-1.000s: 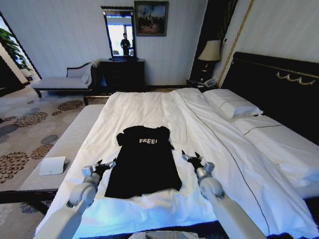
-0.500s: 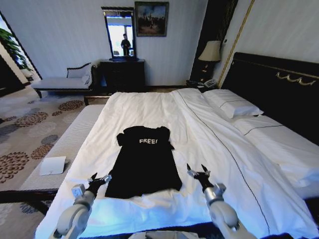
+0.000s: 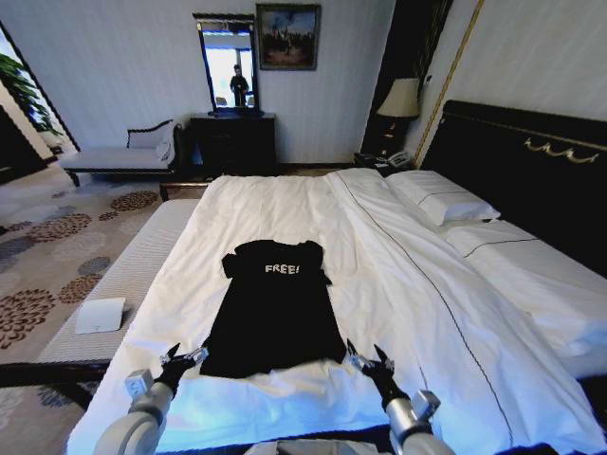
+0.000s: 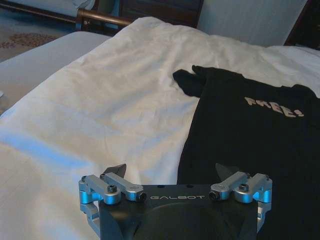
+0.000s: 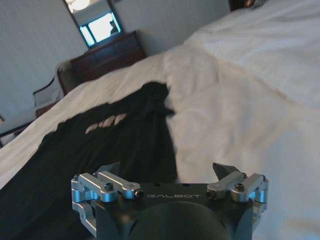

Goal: Fold the clothes on the bed.

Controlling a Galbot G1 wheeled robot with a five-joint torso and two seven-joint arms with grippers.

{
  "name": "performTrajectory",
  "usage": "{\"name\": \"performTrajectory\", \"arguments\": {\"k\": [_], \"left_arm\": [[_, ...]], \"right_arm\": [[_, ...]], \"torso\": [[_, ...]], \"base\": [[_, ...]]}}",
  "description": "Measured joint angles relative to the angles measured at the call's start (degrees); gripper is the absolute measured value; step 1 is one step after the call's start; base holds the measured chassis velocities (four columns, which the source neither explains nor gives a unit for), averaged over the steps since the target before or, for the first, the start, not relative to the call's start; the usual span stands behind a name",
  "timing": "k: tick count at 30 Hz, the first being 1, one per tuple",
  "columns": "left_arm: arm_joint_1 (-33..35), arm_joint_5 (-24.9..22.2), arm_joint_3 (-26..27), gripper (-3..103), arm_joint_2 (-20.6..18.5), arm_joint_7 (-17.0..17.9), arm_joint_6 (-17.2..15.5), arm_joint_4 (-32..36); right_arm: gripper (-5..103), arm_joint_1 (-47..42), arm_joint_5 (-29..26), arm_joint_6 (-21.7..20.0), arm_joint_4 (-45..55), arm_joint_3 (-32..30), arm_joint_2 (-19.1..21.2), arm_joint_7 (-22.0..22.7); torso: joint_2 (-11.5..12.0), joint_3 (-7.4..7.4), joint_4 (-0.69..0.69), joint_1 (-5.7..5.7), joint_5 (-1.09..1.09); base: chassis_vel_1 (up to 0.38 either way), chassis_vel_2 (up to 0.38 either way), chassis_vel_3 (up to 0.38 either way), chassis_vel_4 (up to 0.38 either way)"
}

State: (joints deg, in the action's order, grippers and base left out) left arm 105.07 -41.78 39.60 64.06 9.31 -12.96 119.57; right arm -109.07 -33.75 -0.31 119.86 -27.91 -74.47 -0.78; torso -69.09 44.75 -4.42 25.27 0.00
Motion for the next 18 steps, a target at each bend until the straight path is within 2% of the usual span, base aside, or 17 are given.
{"name": "performTrajectory", "arguments": {"k": [2,8,10,11,13,18], "left_arm": [[0.3,0.0,0.3,100,0.2,0.0,0.1,0.0],[0.1,-0.8,0.7,99,0.7,0.5,-0.2,0.4],[0.1,-0.7,0.8,99,0.8,0.5,-0.4,0.6],[0.1,-0.6,0.8,99,0.9,0.6,-0.5,0.7],[0.1,-0.1,0.8,99,1.2,0.7,-0.7,1.0],[-0.1,0.4,0.7,99,1.8,1.0,-1.0,1.8]], "right_arm": [[100,-1.0,-2.2,-0.2,-0.4,1.0,0.2,-0.6],[100,0.6,-8.3,-2.0,-3.3,2.4,1.3,-2.4],[100,1.3,-7.2,-1.6,-5.1,2.7,1.9,-3.1],[103,1.9,-4.8,-0.5,-6.8,3.1,2.5,-3.9],[95,2.7,-1.0,1.6,-9.3,3.8,4.0,-5.2],[94,4.5,-1.1,2.1,-11.5,4.9,6.3,-5.7]], "torso": [[0.0,0.0,0.0,0.0,0.0],[0.0,0.0,0.0,0.01,0.0],[0.0,0.0,0.0,0.01,0.01],[0.0,0.0,0.0,0.01,0.01],[0.0,0.01,0.0,0.01,0.02],[0.0,0.0,0.0,0.01,0.0]], "base": [[0.0,0.0,0.0,0.0],[0.0,0.0,0.0,0.0],[0.0,0.0,0.0,0.0],[0.0,0.0,0.0,0.0],[0.0,0.0,0.0,0.0],[0.0,0.0,0.0,0.0]]}}
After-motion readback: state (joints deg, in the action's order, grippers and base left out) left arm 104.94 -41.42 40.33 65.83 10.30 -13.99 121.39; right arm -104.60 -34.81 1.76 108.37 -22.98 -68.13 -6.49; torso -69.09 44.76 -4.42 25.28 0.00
